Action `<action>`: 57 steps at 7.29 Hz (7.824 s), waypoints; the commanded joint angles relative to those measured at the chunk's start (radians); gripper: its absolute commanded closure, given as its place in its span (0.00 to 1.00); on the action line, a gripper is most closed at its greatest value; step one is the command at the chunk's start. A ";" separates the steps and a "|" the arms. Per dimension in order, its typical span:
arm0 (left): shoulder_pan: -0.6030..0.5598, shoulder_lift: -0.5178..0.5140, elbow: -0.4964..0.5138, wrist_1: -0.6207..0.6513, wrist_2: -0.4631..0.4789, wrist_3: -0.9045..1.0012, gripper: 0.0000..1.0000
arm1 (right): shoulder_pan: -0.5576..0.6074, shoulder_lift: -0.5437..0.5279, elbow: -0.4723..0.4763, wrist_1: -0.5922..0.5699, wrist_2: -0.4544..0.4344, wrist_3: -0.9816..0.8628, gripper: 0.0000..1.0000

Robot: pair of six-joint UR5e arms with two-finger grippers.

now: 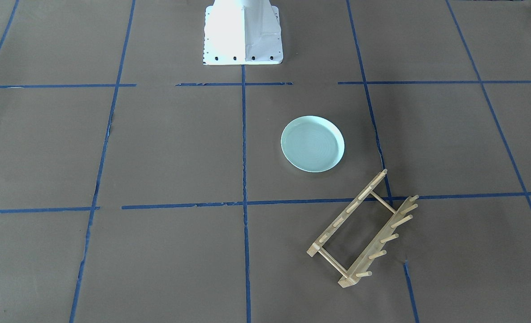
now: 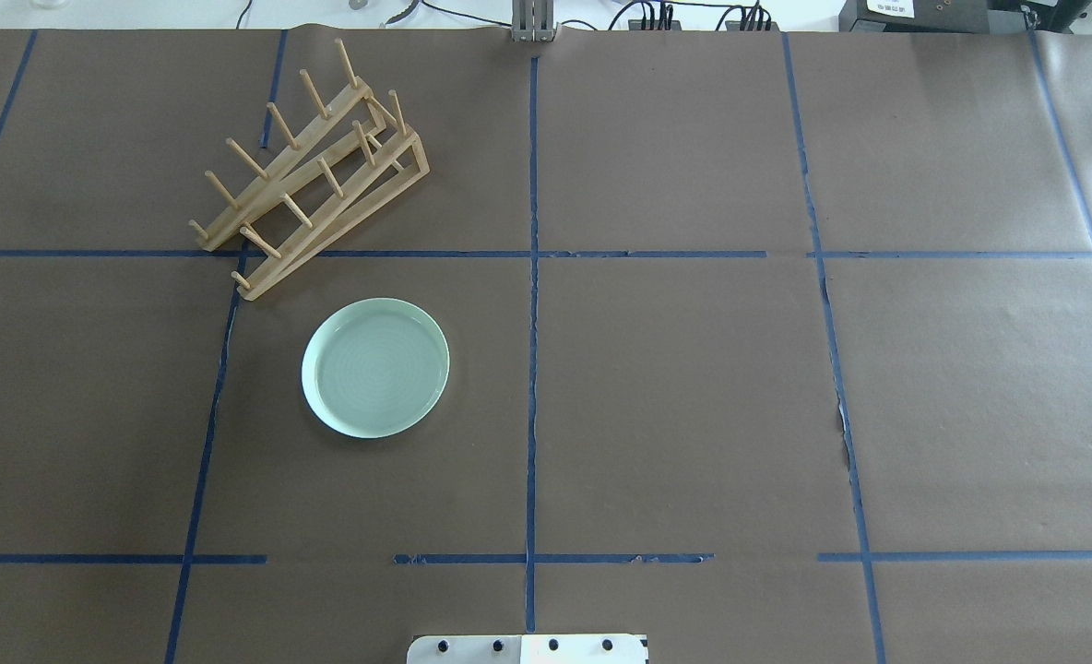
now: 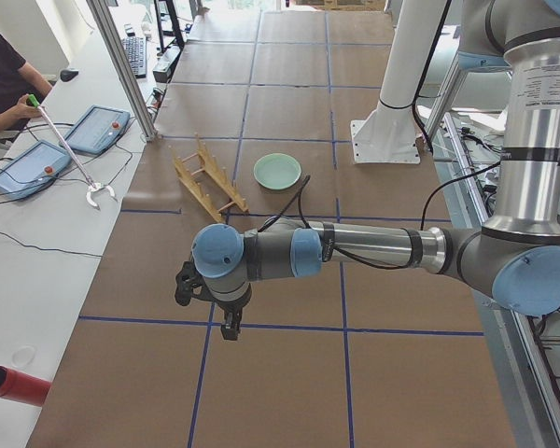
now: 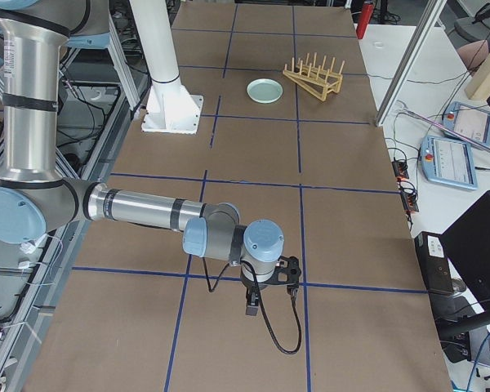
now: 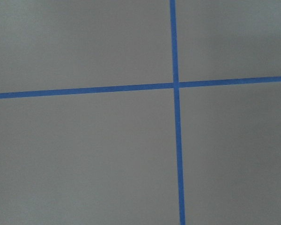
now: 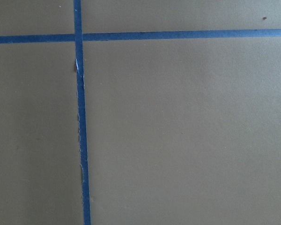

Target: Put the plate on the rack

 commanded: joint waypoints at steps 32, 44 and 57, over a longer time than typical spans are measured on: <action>1.166 -0.729 0.134 -0.128 0.558 -1.483 1.00 | 0.000 -0.001 0.000 0.000 0.000 0.000 0.00; 0.738 -0.470 0.162 -1.654 0.891 -2.347 1.00 | 0.000 -0.001 0.000 0.000 0.000 0.000 0.00; 0.701 -0.576 0.365 -1.685 0.727 -2.171 1.00 | 0.000 -0.001 0.000 0.000 0.000 0.000 0.00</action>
